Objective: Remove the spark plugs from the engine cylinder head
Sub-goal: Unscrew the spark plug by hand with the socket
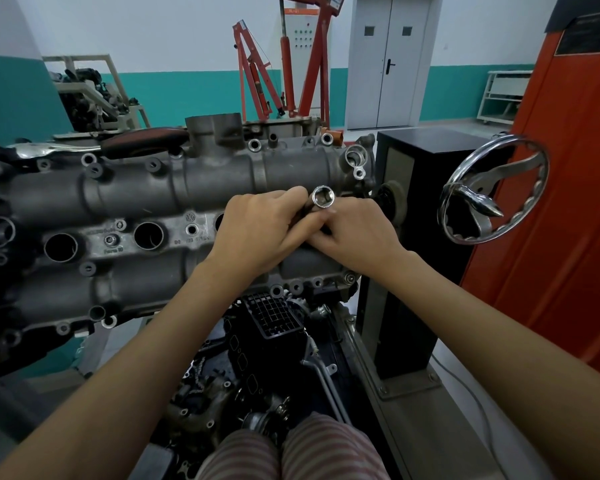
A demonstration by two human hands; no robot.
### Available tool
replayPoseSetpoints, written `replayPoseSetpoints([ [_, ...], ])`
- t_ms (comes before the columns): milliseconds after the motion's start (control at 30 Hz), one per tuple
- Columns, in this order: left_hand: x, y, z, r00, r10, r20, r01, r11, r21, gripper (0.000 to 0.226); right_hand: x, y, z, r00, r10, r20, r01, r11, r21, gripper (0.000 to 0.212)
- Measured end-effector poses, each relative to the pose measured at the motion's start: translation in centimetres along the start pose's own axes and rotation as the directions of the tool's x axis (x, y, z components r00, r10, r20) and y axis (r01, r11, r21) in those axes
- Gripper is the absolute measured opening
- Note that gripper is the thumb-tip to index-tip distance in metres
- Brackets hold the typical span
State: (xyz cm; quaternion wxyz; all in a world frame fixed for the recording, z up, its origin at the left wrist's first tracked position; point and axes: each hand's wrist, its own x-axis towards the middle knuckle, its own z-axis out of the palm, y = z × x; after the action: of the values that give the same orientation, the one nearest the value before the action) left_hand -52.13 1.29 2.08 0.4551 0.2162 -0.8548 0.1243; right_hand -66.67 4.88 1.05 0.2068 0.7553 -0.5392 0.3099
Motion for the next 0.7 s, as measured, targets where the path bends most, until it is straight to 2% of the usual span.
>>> replayPoseSetpoints([
  [233,0.04,-0.04,0.33,1.0,-0.02,-0.004,0.02,0.998,0.055,0.05,-0.11,-0.63,-0.36,0.998,-0.02,-0.052,0.02,1.0,0.004,0.037],
  [367,0.07,-0.06,0.38,0.999,-0.03,-0.015,0.03,0.999,0.032,0.046,0.01,-0.37,-0.19,1.0,0.018,0.007,-0.018,1.0,-0.008,0.032],
  [467,0.0,-0.08,0.3,1.0,-0.006,-0.005,0.006,1.0,0.019,0.053,0.06,-0.28,-0.16,0.999,0.03,0.014,-0.03,1.0,-0.005,0.031],
  [600,-0.04,-0.13,0.14,1.0,-0.005,0.015,0.005,1.0,-0.023,0.081,-0.09,-0.31,-0.18,1.0,0.015,-0.015,-0.014,1.0,0.028,0.043],
  [700,-0.05,-0.17,0.02,1.0,0.008,0.002,-0.008,0.999,-0.041,0.081,-0.06,-0.2,-0.1,1.0,0.002,-0.003,-0.002,0.999,0.032,0.053],
])
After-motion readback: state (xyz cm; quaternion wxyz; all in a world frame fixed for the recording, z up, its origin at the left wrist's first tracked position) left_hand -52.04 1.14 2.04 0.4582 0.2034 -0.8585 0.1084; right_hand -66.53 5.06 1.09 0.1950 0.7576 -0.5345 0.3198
